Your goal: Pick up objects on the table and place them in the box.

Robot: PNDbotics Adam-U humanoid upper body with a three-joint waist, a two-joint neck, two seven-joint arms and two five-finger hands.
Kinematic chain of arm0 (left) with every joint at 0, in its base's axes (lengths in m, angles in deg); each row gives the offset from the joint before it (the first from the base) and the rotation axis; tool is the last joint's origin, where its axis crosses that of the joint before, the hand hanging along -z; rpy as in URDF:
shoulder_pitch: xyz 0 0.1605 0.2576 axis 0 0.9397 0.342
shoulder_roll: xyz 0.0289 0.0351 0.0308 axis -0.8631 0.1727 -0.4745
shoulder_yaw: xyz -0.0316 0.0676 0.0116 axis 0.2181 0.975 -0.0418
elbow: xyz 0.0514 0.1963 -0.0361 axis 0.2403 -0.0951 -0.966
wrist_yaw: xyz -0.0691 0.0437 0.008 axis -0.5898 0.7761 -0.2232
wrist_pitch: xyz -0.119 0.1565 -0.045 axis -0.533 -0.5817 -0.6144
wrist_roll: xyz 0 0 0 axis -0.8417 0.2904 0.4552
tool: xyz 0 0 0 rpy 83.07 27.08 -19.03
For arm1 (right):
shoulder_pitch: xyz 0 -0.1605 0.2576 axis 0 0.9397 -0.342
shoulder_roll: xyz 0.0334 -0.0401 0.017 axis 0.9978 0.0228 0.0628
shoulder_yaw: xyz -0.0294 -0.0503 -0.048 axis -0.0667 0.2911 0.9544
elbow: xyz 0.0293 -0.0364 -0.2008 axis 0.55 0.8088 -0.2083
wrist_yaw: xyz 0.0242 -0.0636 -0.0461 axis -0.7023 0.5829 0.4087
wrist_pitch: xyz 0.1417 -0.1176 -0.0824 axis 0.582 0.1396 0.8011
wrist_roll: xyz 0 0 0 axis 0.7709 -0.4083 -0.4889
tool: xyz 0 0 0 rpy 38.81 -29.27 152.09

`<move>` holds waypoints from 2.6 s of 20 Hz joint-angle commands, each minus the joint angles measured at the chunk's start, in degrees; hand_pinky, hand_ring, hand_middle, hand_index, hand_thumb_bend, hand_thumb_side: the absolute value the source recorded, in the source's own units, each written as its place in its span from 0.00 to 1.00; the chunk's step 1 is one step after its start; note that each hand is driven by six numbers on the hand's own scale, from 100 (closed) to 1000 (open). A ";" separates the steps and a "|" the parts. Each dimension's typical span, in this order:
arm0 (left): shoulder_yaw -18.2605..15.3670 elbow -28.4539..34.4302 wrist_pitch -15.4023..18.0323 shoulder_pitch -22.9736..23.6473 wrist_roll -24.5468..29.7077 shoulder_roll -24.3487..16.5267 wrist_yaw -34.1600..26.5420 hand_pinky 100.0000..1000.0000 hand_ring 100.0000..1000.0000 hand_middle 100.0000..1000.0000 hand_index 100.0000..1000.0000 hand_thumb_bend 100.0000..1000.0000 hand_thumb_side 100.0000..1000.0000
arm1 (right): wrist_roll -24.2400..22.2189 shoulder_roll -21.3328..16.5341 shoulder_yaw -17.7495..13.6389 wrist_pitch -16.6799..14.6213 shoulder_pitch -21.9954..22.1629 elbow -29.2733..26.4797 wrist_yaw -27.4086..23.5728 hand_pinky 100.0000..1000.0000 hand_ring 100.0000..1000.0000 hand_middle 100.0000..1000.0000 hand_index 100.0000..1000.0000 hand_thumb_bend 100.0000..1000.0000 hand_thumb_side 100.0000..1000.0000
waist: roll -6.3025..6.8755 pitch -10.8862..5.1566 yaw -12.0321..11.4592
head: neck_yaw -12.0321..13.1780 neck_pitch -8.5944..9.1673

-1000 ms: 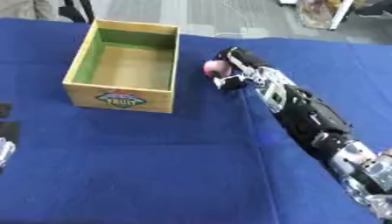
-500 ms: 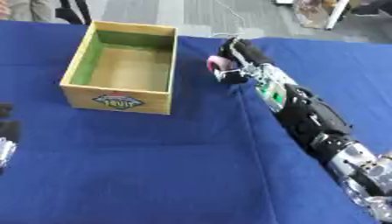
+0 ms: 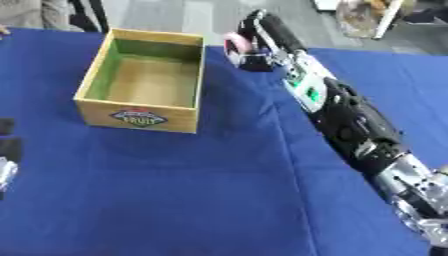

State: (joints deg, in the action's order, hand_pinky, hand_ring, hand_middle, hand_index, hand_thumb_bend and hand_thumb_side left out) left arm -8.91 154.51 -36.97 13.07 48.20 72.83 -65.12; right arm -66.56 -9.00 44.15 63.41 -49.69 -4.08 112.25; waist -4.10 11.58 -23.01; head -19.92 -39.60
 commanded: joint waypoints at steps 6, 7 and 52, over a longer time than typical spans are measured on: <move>1.61 2.09 -0.01 -2.69 1.77 -0.22 -1.36 0.61 0.76 0.50 0.65 0.24 0.00 | -5.21 0.53 0.30 -0.16 -3.05 1.39 0.72 0.26 0.45 0.30 0.42 0.00 0.11 | 0.47 -0.12 -4.54 | -3.48 1.99; 1.77 2.20 -0.02 -2.90 1.96 -0.12 -1.47 0.61 0.76 0.50 0.65 0.24 0.00 | -5.50 0.88 0.25 -0.22 -3.17 2.27 1.29 0.27 0.47 0.30 0.42 0.00 0.11 | 0.47 0.11 -5.19 | -4.06 2.21; -0.91 0.89 -0.03 0.94 -0.28 -0.16 0.00 0.61 0.76 0.50 0.65 0.25 0.00 | -9.17 -2.53 -1.94 4.12 9.55 -18.68 -12.46 0.67 0.97 0.76 0.82 0.00 0.16 | 1.77 -1.16 9.98 | 1.12 0.37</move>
State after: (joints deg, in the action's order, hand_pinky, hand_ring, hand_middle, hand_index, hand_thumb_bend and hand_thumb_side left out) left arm -9.07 154.98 -37.09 14.36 48.39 73.79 -65.56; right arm -76.43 -9.37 43.28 67.15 -39.41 -20.38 101.29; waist -2.57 11.53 -12.87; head -19.47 -39.14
